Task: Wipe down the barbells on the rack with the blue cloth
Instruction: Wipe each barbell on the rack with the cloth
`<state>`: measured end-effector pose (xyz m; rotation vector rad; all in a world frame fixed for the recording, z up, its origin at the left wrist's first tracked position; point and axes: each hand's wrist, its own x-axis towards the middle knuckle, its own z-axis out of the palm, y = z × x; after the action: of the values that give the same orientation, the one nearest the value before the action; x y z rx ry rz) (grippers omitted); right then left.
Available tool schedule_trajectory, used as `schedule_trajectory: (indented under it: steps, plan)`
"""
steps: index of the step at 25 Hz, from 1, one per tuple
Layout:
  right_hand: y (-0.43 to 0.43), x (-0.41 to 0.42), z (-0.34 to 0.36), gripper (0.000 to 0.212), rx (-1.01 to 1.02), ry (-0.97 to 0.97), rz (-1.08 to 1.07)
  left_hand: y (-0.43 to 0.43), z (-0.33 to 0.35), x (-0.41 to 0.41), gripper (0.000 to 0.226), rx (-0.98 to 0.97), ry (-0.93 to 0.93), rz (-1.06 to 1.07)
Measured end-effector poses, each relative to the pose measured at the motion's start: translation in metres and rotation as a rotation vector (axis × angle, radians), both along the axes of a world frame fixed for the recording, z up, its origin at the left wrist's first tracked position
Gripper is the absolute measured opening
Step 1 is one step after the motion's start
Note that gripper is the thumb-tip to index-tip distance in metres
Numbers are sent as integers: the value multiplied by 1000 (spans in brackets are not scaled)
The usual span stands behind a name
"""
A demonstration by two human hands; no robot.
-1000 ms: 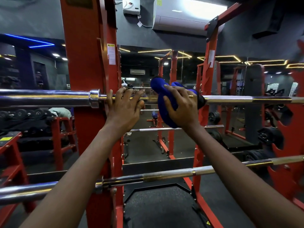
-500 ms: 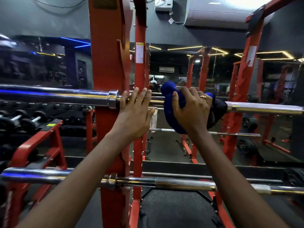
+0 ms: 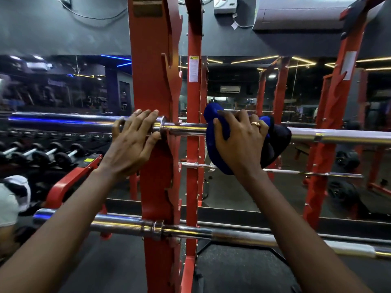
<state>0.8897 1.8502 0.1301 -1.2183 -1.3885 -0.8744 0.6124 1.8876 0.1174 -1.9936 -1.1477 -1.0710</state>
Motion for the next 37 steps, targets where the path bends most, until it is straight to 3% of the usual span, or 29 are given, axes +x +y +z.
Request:
schedule_trajectory:
  steps: [3,9,13,16,18,23,25,26,28,30,33,36,37]
  plan:
    - [6,-19,-8,40,-17,-96,-49,15,-1,-19,58,55,50,37]
    - [26,-78,19,40,-110,-74,-12,36,12,-52,61,194,126,81]
    - [37,-90,-11,34,114,-107,90,48,10,-64,58,260,136,23]
    - [46,-73,-51,47,219,-129,51,49,6,-59,56,273,91,-11]
    - [45,-95,-67,52,230,157,160,49,4,-57,52,272,53,-40]
    - [13,-164,-33,65,373,1259,640,49,4,-58,49,257,22,-69]
    - [8,-157,-16,34,392,1555,801,49,2,-57,48,248,18,-79]
    - [6,-151,-13,14,384,1630,1004,49,3,-57,47,244,10,-83]
    - [13,-142,-14,38,403,1635,1292,46,3,-58,45,225,-11,-99]
    - [36,-129,-26,54,288,1649,1341,45,3,-57,44,202,1,-106]
    - [45,-125,-37,27,154,1585,1354,44,6,-58,44,169,13,-112]
    - [-5,-151,-19,5,236,1582,1105,41,8,-59,52,102,51,-105]
    - [-21,-167,-17,10,233,1529,919,38,9,-60,56,63,60,-122]
